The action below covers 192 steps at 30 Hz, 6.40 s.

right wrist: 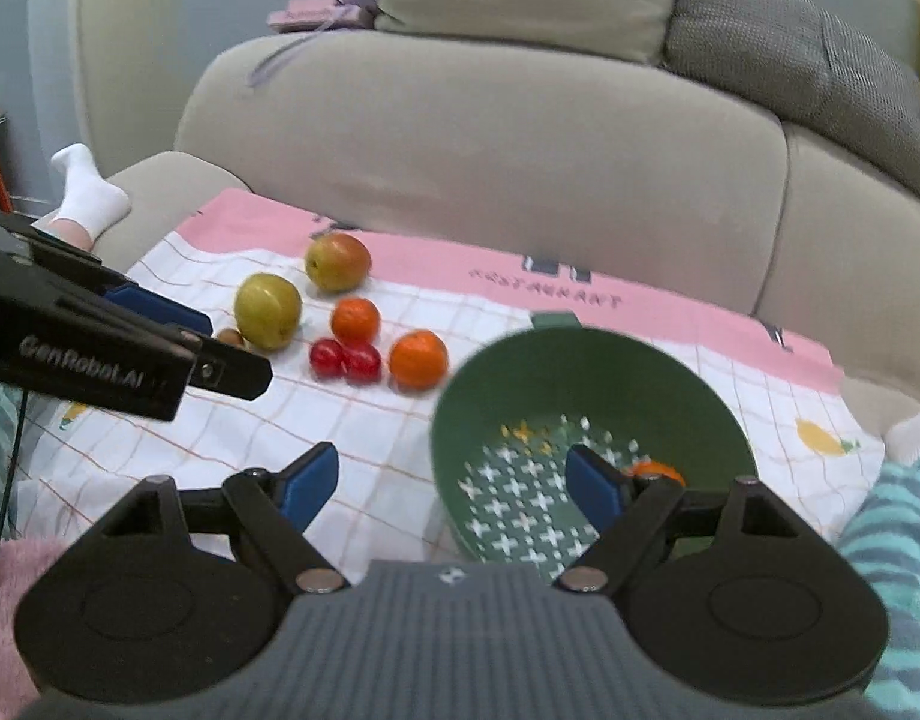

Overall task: Organize fruits
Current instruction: 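Withdraw both tools from the colander back toward the remaining fruit, then grasp the green pear with the left tool while the right tool grasps an orange, then carry the pear and the orange over the green colander, then open both tools to drop the pear and orange into the colander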

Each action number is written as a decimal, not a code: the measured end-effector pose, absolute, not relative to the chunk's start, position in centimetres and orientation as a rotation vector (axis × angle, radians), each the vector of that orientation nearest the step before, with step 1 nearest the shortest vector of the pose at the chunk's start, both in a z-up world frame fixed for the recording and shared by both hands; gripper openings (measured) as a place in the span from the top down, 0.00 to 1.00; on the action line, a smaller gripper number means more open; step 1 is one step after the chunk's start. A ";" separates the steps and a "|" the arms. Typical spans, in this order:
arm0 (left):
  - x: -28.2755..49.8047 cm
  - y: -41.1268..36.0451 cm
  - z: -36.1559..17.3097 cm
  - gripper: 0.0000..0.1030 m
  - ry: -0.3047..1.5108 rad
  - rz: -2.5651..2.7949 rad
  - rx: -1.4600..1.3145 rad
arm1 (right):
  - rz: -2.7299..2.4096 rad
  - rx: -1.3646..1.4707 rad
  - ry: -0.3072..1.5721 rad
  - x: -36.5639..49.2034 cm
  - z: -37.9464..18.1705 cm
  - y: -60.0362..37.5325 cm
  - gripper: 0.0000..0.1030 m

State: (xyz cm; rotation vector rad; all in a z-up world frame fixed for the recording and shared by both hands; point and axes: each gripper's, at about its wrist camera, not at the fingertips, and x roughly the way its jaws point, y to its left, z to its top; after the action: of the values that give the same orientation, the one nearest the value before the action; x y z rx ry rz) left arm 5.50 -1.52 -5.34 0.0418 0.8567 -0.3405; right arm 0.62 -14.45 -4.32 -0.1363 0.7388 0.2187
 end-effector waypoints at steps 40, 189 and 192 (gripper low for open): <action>14.8 5.7 -12.2 0.20 0.883 -0.139 -0.074 | 0.304 -0.510 0.814 13.5 -12.7 -5.4 0.53; 14.9 -17.7 -10.8 0.28 1.043 -0.653 0.403 | 0.321 -0.128 1.021 8.1 -12.7 -23.6 0.47; 14.3 -17.2 -9.9 0.28 1.020 -0.661 0.374 | 0.307 -0.099 1.017 8.0 -12.1 -23.8 0.38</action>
State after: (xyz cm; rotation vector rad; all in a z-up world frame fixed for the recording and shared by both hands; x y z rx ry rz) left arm 14.26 -17.17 -9.90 0.3744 1.0202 -0.6609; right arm 8.01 -23.82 -12.10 -0.0992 1.0168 0.3073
